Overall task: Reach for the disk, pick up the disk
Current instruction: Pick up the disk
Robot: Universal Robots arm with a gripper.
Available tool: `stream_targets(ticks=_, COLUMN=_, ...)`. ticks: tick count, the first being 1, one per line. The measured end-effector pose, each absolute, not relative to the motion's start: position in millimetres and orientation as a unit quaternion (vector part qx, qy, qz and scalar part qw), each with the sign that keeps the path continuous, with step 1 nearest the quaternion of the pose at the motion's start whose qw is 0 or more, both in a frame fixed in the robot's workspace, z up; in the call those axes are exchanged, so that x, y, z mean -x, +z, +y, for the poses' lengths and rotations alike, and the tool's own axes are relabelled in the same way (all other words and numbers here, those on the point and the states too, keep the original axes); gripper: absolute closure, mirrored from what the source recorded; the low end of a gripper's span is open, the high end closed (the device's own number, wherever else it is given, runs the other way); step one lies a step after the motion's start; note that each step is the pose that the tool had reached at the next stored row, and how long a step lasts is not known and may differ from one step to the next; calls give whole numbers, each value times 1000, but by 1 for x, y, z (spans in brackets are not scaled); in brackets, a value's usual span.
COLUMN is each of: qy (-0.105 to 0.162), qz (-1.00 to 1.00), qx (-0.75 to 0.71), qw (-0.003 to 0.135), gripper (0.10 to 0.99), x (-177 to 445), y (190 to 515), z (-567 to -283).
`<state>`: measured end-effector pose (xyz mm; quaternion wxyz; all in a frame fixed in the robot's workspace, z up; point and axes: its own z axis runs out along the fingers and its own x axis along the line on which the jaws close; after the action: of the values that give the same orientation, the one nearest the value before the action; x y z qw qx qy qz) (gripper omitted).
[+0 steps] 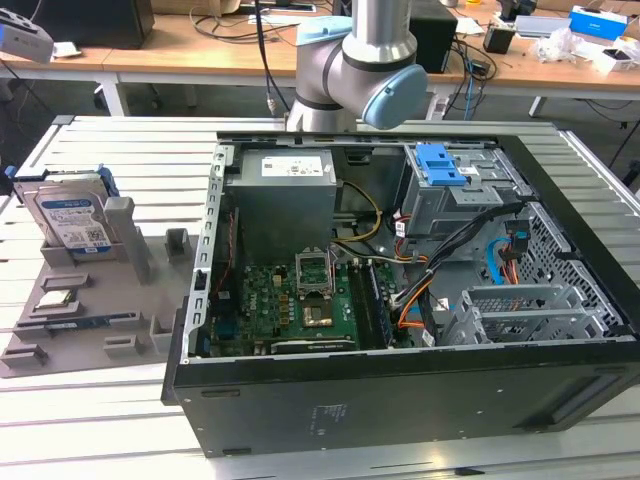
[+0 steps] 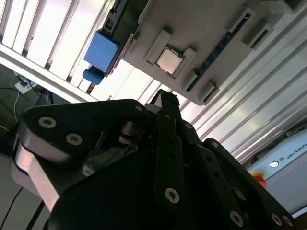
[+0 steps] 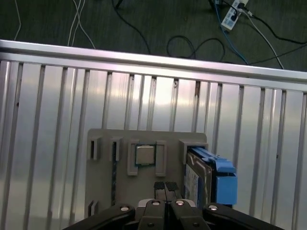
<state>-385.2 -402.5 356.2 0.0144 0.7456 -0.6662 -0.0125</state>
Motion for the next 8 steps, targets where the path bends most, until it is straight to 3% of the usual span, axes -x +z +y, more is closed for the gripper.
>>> stream_targets(ticks=6, qy=-12, qz=-665, qx=-747, qw=14, gripper=973, x=385, y=356, z=-402)
stream_targets(ticks=8, qy=-12, qz=-665, qx=-747, qw=14, gripper=851, x=385, y=356, z=-402)
